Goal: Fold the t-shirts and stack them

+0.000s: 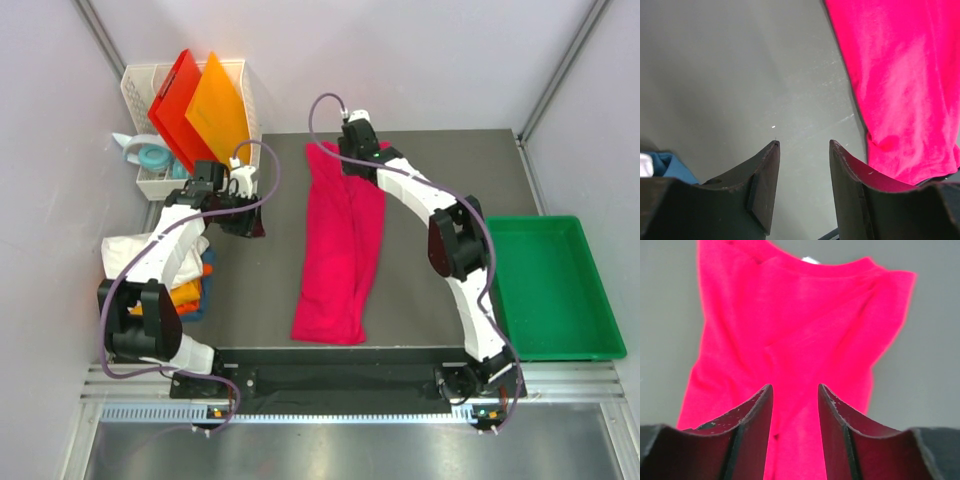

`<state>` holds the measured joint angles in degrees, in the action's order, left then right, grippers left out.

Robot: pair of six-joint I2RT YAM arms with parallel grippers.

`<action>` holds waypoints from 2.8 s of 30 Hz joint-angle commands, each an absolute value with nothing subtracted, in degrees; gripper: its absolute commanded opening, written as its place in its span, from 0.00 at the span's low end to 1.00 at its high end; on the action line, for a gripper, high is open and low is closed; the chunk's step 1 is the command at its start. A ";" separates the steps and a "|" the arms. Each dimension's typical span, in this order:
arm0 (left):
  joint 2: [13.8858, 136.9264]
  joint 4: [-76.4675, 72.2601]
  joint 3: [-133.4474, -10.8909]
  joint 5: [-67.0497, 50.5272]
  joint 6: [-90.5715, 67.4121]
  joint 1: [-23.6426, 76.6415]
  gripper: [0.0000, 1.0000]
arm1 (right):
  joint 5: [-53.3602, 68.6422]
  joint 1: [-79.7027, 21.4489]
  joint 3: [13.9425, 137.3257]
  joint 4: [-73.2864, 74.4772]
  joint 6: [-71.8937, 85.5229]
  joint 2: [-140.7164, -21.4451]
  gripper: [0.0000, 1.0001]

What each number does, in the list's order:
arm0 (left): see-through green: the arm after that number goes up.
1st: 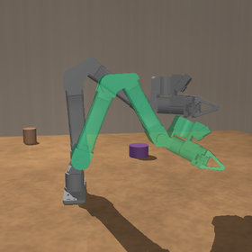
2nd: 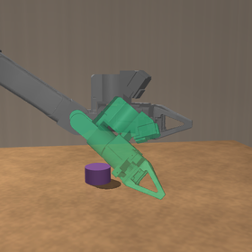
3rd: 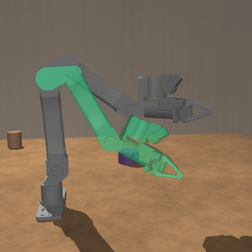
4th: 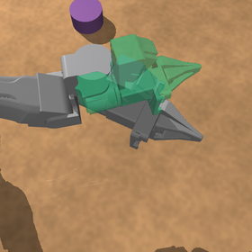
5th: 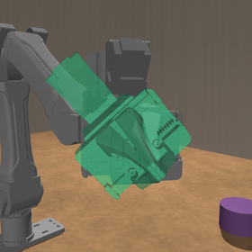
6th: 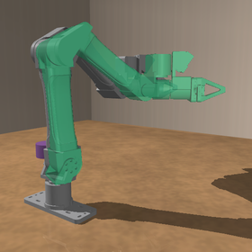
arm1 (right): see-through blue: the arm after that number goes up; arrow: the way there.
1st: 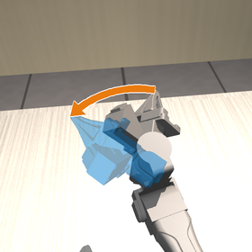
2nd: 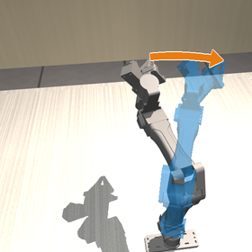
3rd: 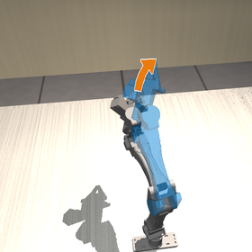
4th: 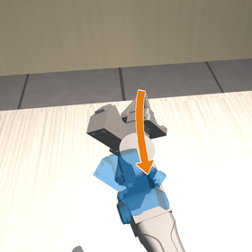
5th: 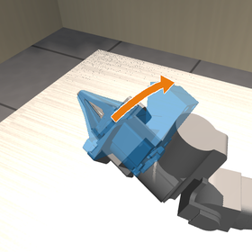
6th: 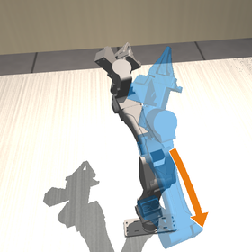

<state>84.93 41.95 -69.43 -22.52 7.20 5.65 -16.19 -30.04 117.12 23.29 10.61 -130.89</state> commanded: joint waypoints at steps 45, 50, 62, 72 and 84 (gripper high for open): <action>84.11 38.58 -64.60 -29.53 3.60 5.54 0.49 | -18.72 -30.76 128.58 25.75 12.22 -143.61 0.11; 83.67 38.41 -64.16 -29.71 3.60 5.45 0.49 | -19.25 -30.50 128.15 26.19 12.83 -143.53 0.00; 83.32 37.97 -63.37 -29.71 3.34 5.54 0.49 | -21.62 -30.50 124.46 23.64 13.54 -137.38 0.00; 82.97 37.71 -62.84 -29.36 3.34 5.54 0.49 | -25.13 -30.32 113.04 21.63 16.34 -129.82 0.00; 84.11 37.35 -63.11 -30.15 2.99 5.54 0.49 | -25.75 -28.57 103.71 22.94 20.74 -127.35 0.00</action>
<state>84.88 40.18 -62.94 -28.64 3.09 5.65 -24.18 -29.54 104.99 23.44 18.31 -130.98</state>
